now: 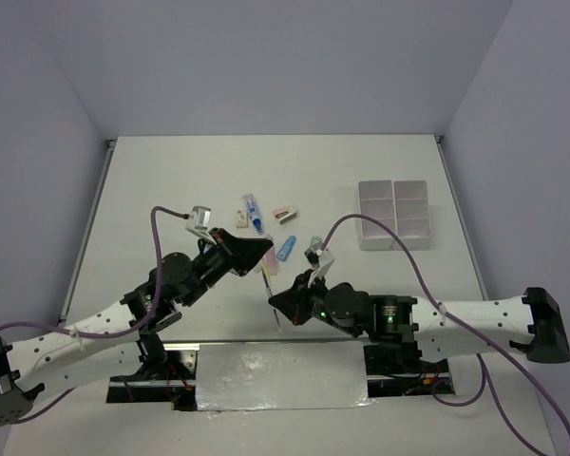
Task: Sort the stationery into containers
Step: Close the pen cap on the pen.
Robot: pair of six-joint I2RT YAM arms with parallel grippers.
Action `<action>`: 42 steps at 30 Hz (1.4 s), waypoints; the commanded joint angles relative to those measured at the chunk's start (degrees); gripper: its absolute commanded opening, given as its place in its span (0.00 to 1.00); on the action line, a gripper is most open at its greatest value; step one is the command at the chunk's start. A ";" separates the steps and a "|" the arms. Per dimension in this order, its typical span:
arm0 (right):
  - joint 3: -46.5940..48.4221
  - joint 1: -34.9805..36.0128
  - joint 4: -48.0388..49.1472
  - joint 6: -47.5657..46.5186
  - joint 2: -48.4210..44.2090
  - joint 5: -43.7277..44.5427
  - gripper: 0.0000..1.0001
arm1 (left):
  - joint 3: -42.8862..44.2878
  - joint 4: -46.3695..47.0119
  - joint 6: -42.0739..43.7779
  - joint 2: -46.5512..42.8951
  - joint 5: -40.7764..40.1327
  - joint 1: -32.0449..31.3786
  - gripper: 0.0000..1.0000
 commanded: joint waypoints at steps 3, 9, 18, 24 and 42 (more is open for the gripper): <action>4.03 0.83 -0.95 4.80 0.00 9.21 0.00 | -0.92 5.70 3.20 -3.38 -0.14 -0.48 0.00; 4.47 1.45 -0.50 4.18 -0.35 10.53 0.00 | -1.45 5.88 4.09 -4.43 -0.58 -0.57 0.00; 5.08 1.45 0.81 2.08 -1.06 10.36 0.00 | -1.28 5.70 4.79 -3.64 -0.93 -0.57 0.00; 5.08 1.54 1.60 1.28 -0.97 10.01 0.00 | -1.28 4.56 5.40 -3.99 -1.63 -0.57 0.00; 5.52 1.54 3.54 -1.44 -0.88 9.22 0.00 | -1.98 5.09 5.84 -3.38 -1.10 -0.57 0.00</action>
